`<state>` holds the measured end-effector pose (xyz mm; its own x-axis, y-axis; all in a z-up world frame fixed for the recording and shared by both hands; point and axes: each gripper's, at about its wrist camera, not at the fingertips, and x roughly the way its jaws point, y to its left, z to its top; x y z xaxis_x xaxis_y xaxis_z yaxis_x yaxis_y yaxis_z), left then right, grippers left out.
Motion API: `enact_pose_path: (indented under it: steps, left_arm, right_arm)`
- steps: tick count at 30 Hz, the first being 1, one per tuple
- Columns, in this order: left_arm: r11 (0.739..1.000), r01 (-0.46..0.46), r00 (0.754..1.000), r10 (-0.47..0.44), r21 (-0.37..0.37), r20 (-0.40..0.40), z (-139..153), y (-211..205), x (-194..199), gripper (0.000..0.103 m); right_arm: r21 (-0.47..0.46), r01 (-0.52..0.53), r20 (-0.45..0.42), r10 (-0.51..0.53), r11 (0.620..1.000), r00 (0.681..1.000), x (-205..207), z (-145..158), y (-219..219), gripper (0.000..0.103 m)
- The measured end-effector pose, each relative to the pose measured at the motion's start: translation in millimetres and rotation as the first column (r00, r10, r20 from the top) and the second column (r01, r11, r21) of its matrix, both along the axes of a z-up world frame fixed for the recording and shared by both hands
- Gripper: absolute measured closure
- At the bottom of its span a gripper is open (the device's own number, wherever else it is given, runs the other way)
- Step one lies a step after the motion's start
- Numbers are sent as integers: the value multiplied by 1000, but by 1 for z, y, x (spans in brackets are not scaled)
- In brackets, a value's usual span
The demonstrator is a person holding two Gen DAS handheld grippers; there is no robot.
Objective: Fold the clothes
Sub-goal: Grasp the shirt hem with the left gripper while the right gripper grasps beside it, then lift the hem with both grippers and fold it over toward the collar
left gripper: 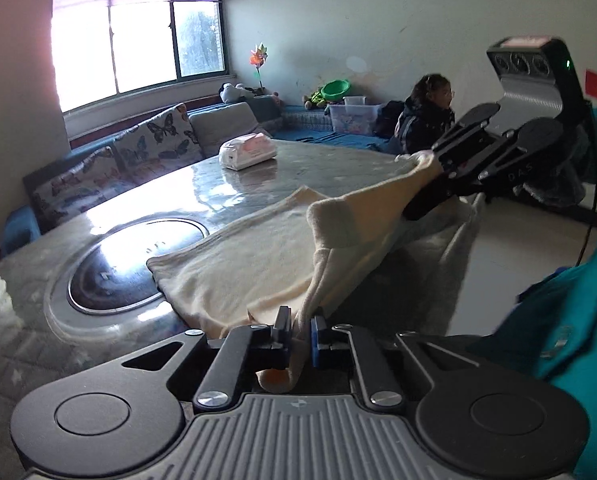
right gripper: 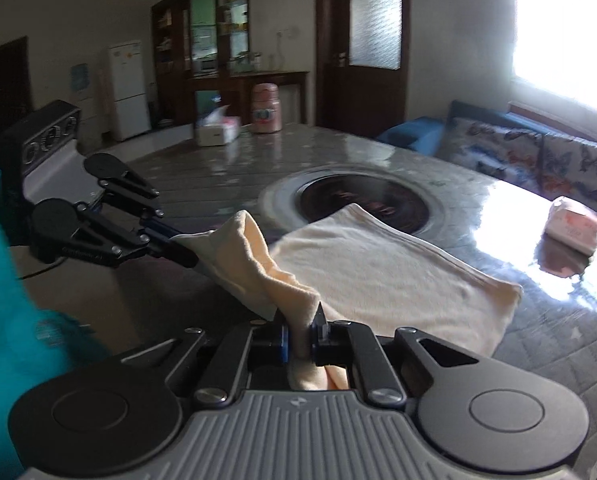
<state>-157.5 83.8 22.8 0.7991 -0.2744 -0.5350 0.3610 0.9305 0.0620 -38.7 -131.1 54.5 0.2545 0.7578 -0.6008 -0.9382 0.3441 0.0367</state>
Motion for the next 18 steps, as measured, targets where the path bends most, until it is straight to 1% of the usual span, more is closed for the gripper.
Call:
enact_pose_path:
  steps: [3, 6, 8, 11, 18]
  left_arm:
    - [999, -10, 1000, 10, -40, -7, 9, 3, -3, 93]
    - [999, -23, 1000, 24, -44, 19, 14, 8, 10, 93]
    - [998, -31, 999, 33, -61, 29, 15, 11, 25, 93]
    - [997, -46, 998, 49, -63, 37, 14, 18, 52, 93]
    - [994, -97, 995, 97, -45, 8, -3, 28, 129, 93]
  right_arm:
    - [-12, -20, -33, 19, 1000, 999, -2, 8, -4, 95]
    - [-8, -18, -21, 18, 1000, 1000, 7, 12, -2, 95]
    - [0, -6, -14, 6, 1000, 1000, 17, 13, 1, 95]
    - [8, 22, -15, -22, 1000, 1000, 41, 14, 8, 95]
    - [-7, 85, -3, -85, 996, 996, 105, 8, 29, 95]
